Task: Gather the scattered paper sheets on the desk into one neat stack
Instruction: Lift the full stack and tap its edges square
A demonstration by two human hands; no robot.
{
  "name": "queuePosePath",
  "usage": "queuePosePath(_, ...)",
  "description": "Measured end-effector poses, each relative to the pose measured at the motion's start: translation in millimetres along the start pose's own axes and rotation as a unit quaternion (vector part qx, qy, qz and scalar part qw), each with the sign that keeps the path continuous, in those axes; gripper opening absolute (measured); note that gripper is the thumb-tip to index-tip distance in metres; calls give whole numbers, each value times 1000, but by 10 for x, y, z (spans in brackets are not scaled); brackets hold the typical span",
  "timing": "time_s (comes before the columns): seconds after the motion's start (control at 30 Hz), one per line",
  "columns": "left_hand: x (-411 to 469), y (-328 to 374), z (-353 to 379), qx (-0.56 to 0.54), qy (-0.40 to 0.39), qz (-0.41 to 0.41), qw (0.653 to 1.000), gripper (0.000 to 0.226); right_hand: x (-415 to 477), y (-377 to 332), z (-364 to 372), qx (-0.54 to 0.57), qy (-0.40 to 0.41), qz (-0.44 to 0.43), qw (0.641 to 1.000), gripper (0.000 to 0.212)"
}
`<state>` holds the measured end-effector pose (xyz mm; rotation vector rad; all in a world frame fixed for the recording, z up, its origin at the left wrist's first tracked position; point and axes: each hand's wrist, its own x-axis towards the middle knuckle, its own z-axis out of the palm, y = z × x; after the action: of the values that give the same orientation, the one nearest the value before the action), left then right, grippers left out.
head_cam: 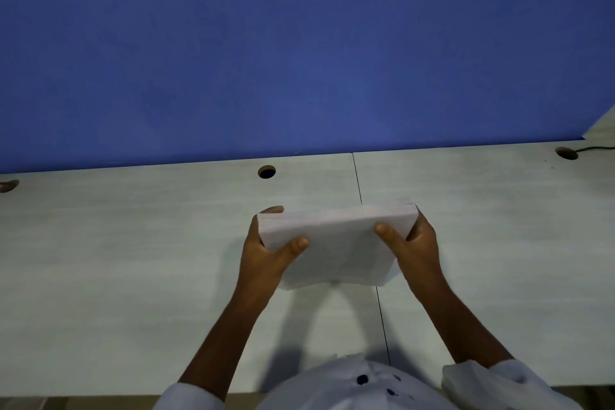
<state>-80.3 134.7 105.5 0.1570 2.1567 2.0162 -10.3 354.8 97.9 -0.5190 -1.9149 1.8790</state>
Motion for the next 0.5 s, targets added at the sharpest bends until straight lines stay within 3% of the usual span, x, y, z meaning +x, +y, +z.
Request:
queuePosePath(0.13, -49, -271, 35, 1, -15, -59, 998, 48, -62, 190, 26, 25, -13, 39, 999, 59)
queuePosePath(0.3, -22, -455, 13, -42, -1, -92, 995, 54, -54, 308, -22, 32, -21, 48, 998, 96)
queuePosePath(0.5, -18, -520, 51, -29, -5, -97, 995, 66, -5, 407, 42, 24, -16, 52, 998, 68)
